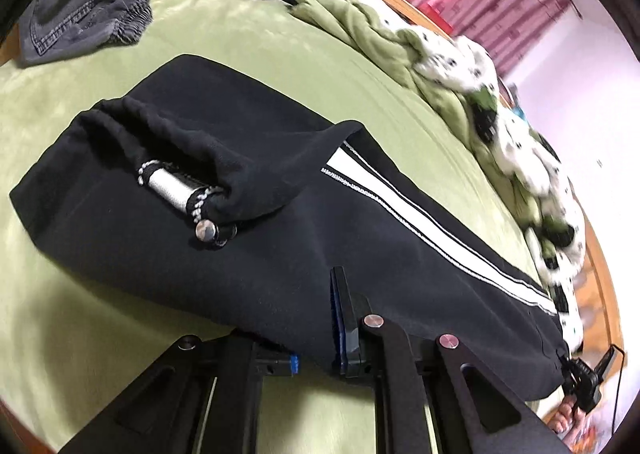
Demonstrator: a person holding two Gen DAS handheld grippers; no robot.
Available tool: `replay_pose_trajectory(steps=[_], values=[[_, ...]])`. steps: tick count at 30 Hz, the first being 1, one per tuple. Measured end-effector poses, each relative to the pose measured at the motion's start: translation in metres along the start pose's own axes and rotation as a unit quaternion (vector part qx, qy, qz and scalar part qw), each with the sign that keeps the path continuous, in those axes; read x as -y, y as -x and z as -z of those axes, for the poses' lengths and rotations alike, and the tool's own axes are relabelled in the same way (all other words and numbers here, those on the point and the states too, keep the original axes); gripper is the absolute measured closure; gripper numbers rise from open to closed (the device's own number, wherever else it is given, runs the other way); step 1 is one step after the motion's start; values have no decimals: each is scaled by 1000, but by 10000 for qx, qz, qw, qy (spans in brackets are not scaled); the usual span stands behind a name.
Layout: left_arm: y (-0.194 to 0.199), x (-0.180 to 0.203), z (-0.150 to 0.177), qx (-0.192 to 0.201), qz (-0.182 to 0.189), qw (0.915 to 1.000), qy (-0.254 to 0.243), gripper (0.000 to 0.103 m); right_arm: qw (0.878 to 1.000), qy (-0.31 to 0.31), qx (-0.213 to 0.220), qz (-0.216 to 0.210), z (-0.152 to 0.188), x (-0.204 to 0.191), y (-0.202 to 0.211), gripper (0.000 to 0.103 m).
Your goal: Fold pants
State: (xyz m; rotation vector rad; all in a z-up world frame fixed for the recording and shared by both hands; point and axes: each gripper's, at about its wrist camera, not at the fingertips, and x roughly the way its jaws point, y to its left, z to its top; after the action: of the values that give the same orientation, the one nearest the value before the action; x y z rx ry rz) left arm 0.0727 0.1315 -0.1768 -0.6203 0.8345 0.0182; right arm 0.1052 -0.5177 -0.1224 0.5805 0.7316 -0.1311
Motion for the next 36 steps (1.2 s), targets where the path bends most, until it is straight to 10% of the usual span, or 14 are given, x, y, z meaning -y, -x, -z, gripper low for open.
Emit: replay_pose_trajectory(steps=[9,16,24,36], values=[[10,10,44,-288,-120,9984,-465,90,9992,-5,-199,351,33,50,18,94],[19,17,40,-461,-297,9959,-723,76,9983,72,-47,574,47,69,41,59],[52,-5,53,-337,-685,9937,-824,44,9949,-819,139,569,4,124,54,44],[71,1,43,-41,-1466,9833,-1076,43,9831,-1751,45,542,-49,145,-29,39]])
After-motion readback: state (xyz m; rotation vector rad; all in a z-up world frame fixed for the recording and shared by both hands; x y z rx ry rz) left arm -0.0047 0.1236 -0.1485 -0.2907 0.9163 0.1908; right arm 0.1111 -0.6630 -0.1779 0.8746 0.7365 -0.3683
